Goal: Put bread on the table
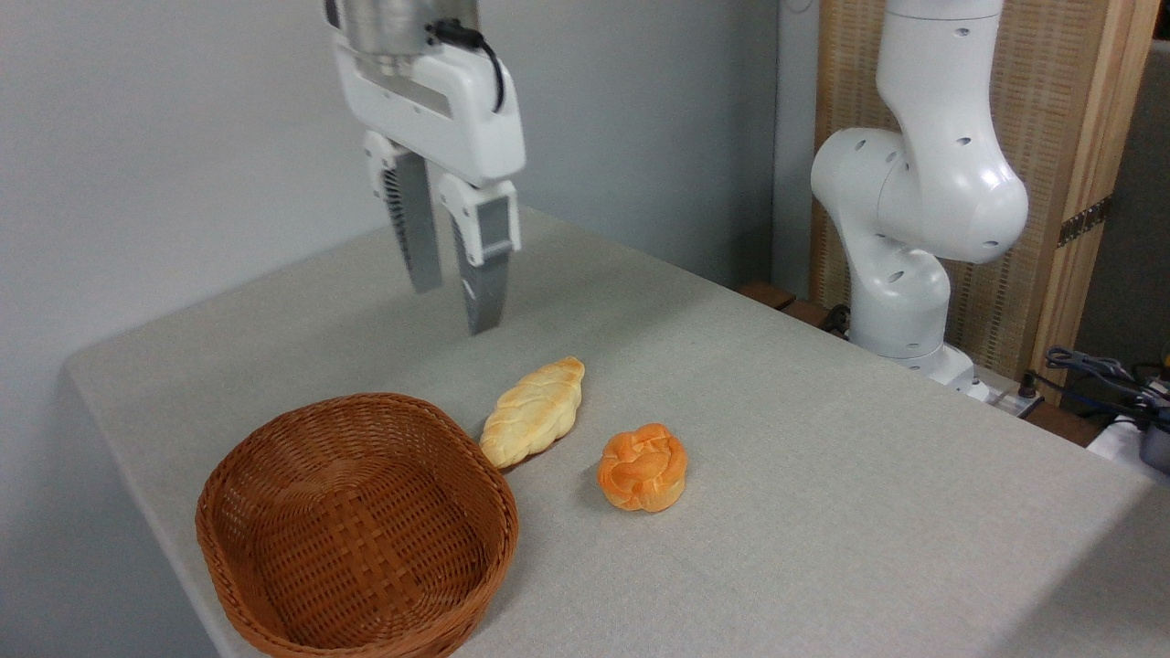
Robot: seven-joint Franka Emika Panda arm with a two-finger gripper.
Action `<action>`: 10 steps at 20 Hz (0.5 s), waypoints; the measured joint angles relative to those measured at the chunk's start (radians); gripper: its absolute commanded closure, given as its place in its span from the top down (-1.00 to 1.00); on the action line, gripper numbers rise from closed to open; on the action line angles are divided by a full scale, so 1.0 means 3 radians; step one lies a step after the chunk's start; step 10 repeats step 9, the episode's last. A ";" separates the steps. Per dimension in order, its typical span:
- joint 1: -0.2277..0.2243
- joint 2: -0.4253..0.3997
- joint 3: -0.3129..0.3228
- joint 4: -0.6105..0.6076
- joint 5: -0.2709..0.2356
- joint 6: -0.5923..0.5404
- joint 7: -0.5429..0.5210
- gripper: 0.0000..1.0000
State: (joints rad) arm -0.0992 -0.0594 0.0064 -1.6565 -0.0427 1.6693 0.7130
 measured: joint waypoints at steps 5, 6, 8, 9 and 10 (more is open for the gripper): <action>0.0011 0.0225 0.0012 0.0355 -0.0039 -0.0250 -0.0090 1.00; 0.0015 0.0235 0.0020 0.0365 -0.0039 -0.0253 -0.0090 1.00; 0.0022 0.0245 0.0039 0.0371 -0.0039 -0.0254 -0.0090 1.00; 0.0024 0.0247 0.0047 0.0372 -0.0039 -0.0254 -0.0090 1.00; 0.0024 0.0247 0.0047 0.0372 -0.0039 -0.0254 -0.0090 1.00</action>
